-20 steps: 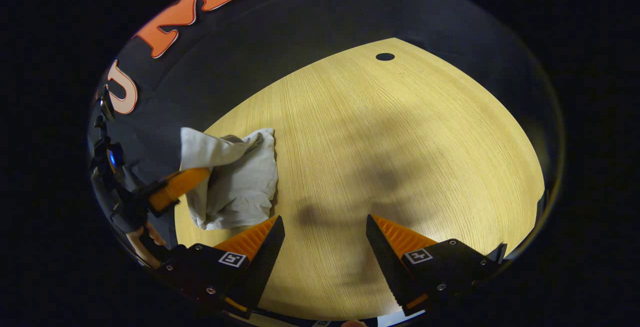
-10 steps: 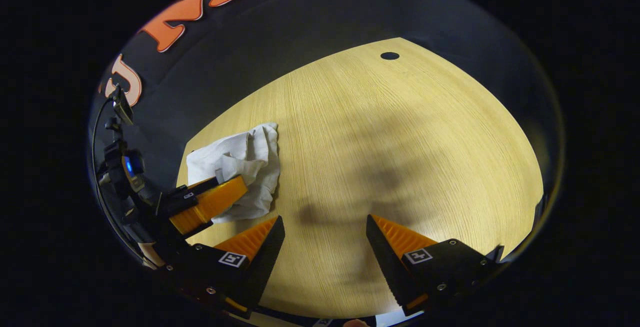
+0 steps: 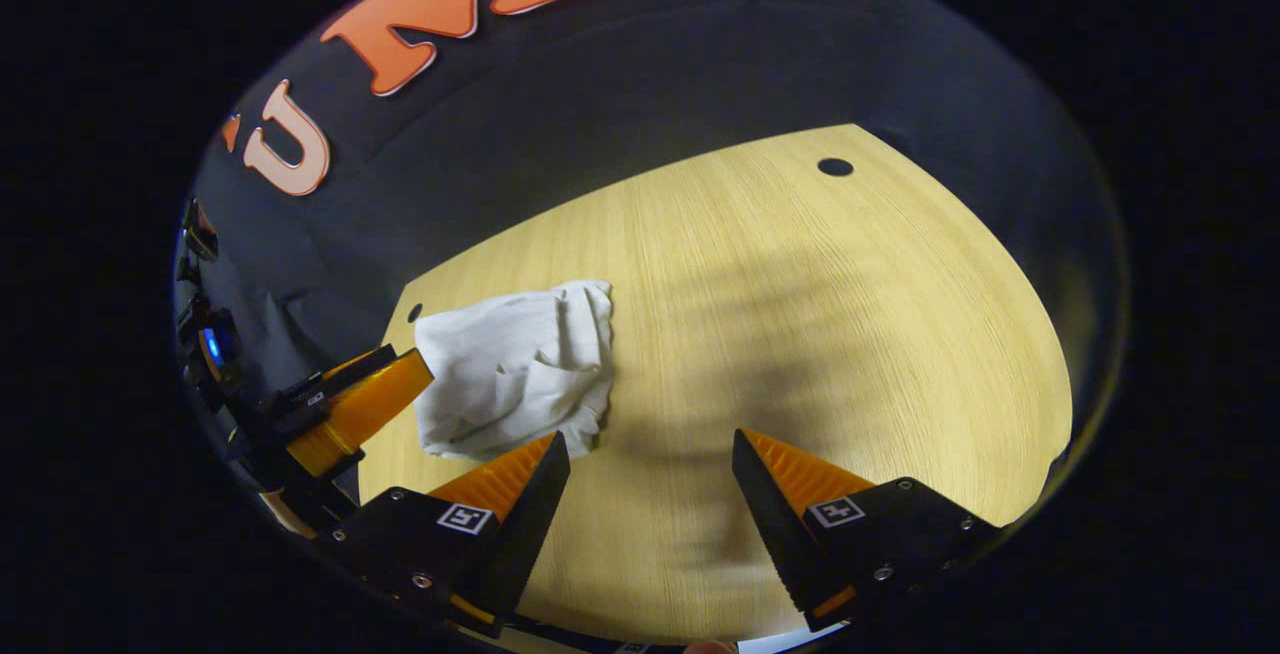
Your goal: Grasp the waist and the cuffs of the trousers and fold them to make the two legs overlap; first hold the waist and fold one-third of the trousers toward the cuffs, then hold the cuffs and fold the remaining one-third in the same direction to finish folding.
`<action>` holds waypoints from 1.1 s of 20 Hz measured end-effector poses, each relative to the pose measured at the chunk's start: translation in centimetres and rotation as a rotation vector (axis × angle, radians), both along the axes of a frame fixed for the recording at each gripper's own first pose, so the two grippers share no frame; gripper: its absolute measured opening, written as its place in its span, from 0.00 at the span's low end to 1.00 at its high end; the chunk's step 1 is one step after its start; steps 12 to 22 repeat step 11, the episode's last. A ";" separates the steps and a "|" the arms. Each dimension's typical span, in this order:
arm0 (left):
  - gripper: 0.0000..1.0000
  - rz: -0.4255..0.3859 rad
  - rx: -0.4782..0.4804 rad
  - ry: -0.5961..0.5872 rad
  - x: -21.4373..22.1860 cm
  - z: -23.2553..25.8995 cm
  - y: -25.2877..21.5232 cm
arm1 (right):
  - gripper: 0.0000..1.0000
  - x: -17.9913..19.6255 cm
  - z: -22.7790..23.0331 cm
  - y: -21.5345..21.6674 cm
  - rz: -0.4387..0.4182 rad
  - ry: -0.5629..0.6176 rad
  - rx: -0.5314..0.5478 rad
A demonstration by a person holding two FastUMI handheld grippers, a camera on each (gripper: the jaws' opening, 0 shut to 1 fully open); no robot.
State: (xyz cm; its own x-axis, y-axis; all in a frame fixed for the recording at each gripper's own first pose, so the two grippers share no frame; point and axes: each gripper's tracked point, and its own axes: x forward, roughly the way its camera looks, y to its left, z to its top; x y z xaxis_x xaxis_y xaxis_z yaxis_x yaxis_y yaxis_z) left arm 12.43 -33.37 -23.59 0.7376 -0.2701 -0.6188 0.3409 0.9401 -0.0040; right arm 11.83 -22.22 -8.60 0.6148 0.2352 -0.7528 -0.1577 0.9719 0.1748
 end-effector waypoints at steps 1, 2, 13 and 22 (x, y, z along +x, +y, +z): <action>0.99 0.022 -0.006 -0.040 0.4 1.1 0.9 | 0.99 0.4 0.8 0.6 0.013 -0.021 0.003; 0.99 0.048 -0.008 -0.076 0.7 1.8 1.6 | 0.99 0.8 1.5 1.3 0.025 -0.042 0.006; 0.99 0.255 0.004 -0.393 2.0 2.5 2.3 | 0.98 4.1 9.5 6.2 0.153 -0.365 -0.051; 0.99 0.255 0.004 -0.393 2.0 2.5 2.3 | 0.98 4.1 9.5 6.2 0.153 -0.365 -0.051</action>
